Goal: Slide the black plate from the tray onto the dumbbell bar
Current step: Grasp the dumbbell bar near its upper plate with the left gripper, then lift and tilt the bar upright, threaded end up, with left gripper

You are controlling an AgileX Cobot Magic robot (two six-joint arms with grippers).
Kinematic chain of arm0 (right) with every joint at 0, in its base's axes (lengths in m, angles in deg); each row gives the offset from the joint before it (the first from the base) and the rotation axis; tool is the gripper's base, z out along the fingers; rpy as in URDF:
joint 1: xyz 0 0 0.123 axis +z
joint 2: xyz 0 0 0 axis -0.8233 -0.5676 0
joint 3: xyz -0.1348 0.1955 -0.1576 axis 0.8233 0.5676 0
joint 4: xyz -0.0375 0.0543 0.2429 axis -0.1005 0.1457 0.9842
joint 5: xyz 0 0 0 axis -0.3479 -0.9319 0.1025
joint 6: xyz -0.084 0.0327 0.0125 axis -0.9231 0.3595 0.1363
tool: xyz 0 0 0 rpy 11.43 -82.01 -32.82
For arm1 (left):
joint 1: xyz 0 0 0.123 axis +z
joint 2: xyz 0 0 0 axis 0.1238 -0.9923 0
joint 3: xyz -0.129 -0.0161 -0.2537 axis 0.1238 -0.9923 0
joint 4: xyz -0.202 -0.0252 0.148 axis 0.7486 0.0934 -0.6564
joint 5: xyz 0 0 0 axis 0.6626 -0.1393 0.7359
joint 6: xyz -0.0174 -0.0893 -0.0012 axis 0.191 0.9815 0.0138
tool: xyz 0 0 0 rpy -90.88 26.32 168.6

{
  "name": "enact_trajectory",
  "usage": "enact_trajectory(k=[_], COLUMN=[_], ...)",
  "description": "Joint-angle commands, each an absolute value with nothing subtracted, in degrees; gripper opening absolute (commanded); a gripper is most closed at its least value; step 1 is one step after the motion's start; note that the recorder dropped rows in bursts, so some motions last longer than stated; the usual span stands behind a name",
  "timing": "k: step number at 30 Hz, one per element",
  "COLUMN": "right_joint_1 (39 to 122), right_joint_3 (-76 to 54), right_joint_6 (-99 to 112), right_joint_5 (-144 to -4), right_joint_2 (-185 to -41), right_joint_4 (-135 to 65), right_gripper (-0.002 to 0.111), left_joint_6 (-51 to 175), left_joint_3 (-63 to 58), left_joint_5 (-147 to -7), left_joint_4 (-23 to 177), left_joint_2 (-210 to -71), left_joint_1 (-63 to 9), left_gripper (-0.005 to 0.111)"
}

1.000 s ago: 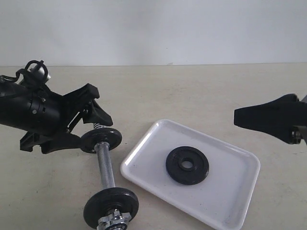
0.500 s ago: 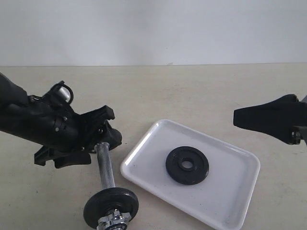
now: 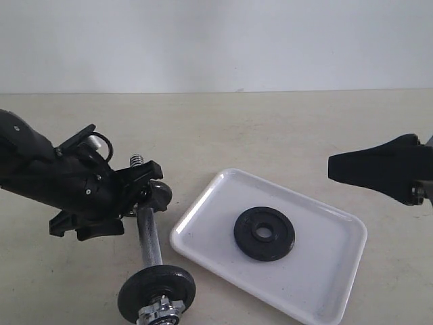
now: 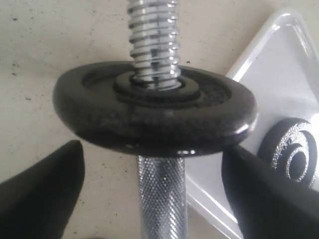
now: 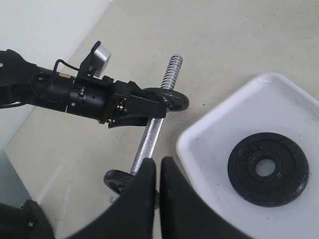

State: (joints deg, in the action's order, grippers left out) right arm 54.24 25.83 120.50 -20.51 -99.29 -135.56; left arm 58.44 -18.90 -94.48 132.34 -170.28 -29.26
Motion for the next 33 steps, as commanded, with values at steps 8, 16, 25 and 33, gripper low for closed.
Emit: enact_trajectory(k=[8,16,25,33], right_joint_1=[54.29,54.29,54.29,54.29], right_joint_3=[25.81,25.81,25.81,25.81], right_joint_6=[119.82,119.82,119.82,119.82], right_joint_5=[-20.49,-20.94,-21.43,-21.33], right_joint_2=[-99.39,-99.39,-99.39,-99.39], right_joint_4=[-135.32,-135.32,-135.32,-135.32], right_gripper=[0.0,0.0,0.0,0.0], left_joint_6=[58.23,57.39,56.31,56.01], left_joint_3=[-18.7,-16.3,-11.86,-10.56], left_joint_5=[-92.84,-92.84,-96.0,-95.77], left_joint_4=[135.16,135.3,135.3,134.35], left_joint_2=[-174.07,-174.69,-178.53,-181.32], left_joint_1=[-29.62,-29.62,-31.89,-33.47], left_gripper=[0.071,0.071,0.071,0.052])
